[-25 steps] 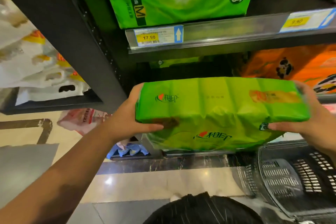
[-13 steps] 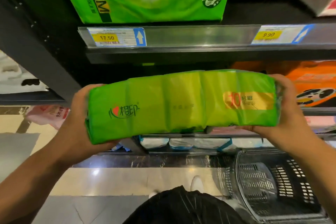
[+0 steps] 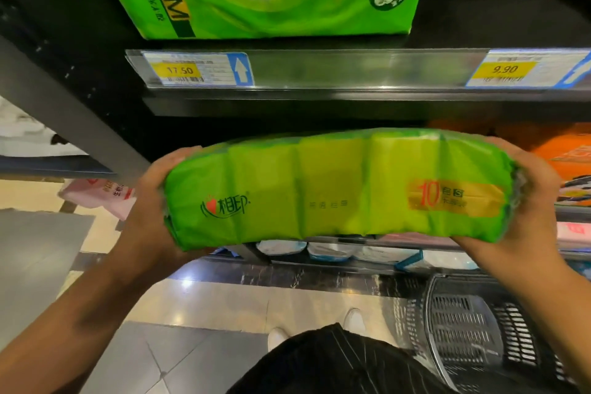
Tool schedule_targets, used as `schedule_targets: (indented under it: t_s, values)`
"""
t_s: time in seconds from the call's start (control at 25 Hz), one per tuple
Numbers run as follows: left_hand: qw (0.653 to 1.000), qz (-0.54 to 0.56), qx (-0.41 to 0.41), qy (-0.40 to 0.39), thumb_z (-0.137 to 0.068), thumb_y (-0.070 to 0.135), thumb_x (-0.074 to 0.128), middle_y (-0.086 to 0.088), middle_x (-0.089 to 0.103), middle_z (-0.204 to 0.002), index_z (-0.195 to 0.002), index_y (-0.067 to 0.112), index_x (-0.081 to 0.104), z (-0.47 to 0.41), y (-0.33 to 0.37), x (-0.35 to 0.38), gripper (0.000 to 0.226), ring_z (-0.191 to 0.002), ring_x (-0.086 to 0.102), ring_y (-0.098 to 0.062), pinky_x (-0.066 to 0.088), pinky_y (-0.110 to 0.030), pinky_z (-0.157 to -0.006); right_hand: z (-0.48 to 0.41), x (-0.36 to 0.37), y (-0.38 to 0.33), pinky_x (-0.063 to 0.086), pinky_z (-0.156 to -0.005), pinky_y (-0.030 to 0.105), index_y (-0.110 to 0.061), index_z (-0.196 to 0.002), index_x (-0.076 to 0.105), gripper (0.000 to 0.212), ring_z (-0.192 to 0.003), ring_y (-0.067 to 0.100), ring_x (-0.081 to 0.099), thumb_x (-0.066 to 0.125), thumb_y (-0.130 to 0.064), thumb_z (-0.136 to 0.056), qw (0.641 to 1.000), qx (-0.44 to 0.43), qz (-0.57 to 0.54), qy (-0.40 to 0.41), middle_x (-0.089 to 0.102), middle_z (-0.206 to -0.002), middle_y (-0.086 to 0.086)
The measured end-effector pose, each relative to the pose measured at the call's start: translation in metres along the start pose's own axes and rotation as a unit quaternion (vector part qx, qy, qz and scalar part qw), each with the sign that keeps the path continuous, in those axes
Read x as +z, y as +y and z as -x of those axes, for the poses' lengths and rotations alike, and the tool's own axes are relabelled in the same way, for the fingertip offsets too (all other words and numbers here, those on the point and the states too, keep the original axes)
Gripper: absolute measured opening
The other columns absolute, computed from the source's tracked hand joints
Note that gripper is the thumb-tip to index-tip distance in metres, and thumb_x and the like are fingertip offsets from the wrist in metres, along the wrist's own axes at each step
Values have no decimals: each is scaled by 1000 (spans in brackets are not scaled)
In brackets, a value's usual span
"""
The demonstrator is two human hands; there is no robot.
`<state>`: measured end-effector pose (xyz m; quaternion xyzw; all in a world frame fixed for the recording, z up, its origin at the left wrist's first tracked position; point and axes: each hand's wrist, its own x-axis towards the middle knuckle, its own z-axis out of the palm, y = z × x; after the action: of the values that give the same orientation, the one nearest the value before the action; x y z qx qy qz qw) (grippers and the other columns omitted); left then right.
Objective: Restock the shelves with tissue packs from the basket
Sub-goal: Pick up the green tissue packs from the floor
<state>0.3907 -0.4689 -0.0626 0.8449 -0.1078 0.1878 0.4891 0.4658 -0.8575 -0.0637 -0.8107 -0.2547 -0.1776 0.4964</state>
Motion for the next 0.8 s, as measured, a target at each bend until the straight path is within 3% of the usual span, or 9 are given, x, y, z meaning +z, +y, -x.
schedule_targets:
  t_s: [0.12,0.2,0.28,0.36,0.44,0.56,0.6,0.68,0.8]
  values:
    - [990,50,-128,25,-37,70,85,0,56,-133,-126,43,55,-5,-10,-1,98,-127,51,-27,43,-48,-104,-5,7,19,47,-100,45,22,-125,37,92,-119,31,55,85,-18,-59,1000,16,18,-1,48,-128,32]
    - [988,-80,-132,-28,-44,44,94,15,51,-132,-136,43,43,-2,-24,5,105,-127,50,-24,45,-30,-99,-3,15,37,44,-100,55,19,-128,38,90,-120,41,52,84,-22,-62,999,38,6,-9,47,-130,33]
    - [985,-103,-123,-58,-47,26,96,17,51,-129,-132,52,38,-5,-39,13,105,-125,51,-26,46,-33,-97,4,22,47,42,-103,51,-2,-138,37,89,-123,38,50,80,-37,-69,999,37,-1,-7,44,-135,27]
    - [990,-88,-100,-38,-52,36,95,-1,51,-136,-135,37,45,-9,-51,19,97,-127,50,-29,46,-50,-101,3,28,42,43,-104,35,-34,-141,30,84,-124,21,49,74,-53,-72,998,47,-35,-12,43,-137,6]
    - [990,-128,-54,-4,-54,39,92,0,36,-144,-139,36,37,-16,-60,22,102,-132,42,-22,37,-33,-110,-4,29,43,41,-103,23,-42,-138,28,82,-123,5,47,73,-60,-71,997,66,-49,-14,42,-136,-15]
    - [987,-102,-101,68,-49,23,96,12,24,-133,-139,56,21,-20,-59,30,121,-122,45,-16,36,-13,-102,-16,28,52,42,-106,42,-59,-132,23,94,-125,20,47,85,-40,-65,991,128,-25,3,44,-136,3]
    - [987,-69,-119,88,-53,19,94,14,27,-132,-139,56,21,-17,-56,38,119,-122,46,-13,38,-17,-102,-17,31,54,43,-104,46,-57,-132,23,98,-124,21,49,87,-22,-67,989,147,-23,11,46,-134,5]
    - [977,17,-166,136,-63,17,89,14,39,-136,-132,60,22,-12,-52,58,106,-125,48,-8,43,-32,-106,-15,43,61,49,-98,31,-35,-137,22,96,-117,6,55,81,2,-72,980,185,-58,38,49,-131,4]
    - [950,65,-216,216,-62,25,86,-4,44,-141,-123,70,26,-9,-52,80,97,-126,50,-17,45,-45,-104,-8,69,63,48,-94,17,-21,-136,28,84,-113,0,57,83,-15,-72,960,245,-101,92,51,-134,7]
